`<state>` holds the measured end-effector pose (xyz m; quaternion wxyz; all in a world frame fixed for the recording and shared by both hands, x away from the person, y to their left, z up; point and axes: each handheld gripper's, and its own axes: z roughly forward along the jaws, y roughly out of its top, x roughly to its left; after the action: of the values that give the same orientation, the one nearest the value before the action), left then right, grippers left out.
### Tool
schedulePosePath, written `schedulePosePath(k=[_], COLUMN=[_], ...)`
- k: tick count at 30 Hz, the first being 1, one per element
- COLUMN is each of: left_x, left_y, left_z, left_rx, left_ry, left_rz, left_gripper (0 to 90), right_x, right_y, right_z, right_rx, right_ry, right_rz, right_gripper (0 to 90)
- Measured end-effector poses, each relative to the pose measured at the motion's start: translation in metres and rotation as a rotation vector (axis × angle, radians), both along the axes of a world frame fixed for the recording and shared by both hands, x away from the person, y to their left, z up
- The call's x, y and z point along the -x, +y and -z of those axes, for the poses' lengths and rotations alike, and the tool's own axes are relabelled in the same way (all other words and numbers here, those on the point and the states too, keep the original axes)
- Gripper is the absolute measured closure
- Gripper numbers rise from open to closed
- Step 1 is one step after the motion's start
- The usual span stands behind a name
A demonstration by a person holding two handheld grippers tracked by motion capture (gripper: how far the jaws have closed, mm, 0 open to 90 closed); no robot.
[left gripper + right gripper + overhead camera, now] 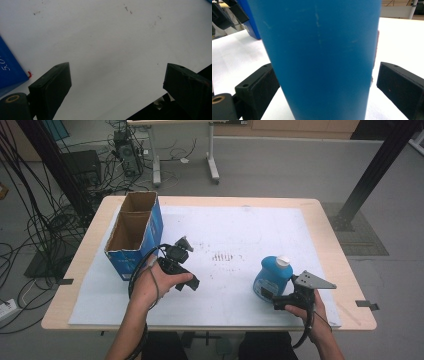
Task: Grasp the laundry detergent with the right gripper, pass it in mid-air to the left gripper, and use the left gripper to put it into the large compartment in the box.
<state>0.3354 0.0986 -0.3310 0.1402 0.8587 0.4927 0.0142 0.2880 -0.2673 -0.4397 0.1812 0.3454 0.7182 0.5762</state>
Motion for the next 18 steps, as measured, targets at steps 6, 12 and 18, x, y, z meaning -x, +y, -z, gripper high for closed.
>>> schedulePosePath(k=[6,12,18], left_x=[0.0000,0.0001,0.0005], left_y=[0.0005,0.0005,0.0007], left_z=[-0.0004,-0.0014,-0.0013], left_rx=[-0.001,0.002,0.001], left_ry=[0.000,-0.003,-0.001], left_rz=[-0.002,-0.004,-0.005], left_gripper=[8.1,8.1,8.1], right_x=[-0.0002,0.0000,-0.0001], right_y=[-0.0004,0.0007,0.0015], right_z=[-0.0009,-0.0009,-0.0011], right_rx=[0.000,-0.002,-0.002], right_ry=[-0.004,-0.005,-0.007], right_rz=[0.001,-0.001,-0.004], right_gripper=[4.7,5.0,5.2])
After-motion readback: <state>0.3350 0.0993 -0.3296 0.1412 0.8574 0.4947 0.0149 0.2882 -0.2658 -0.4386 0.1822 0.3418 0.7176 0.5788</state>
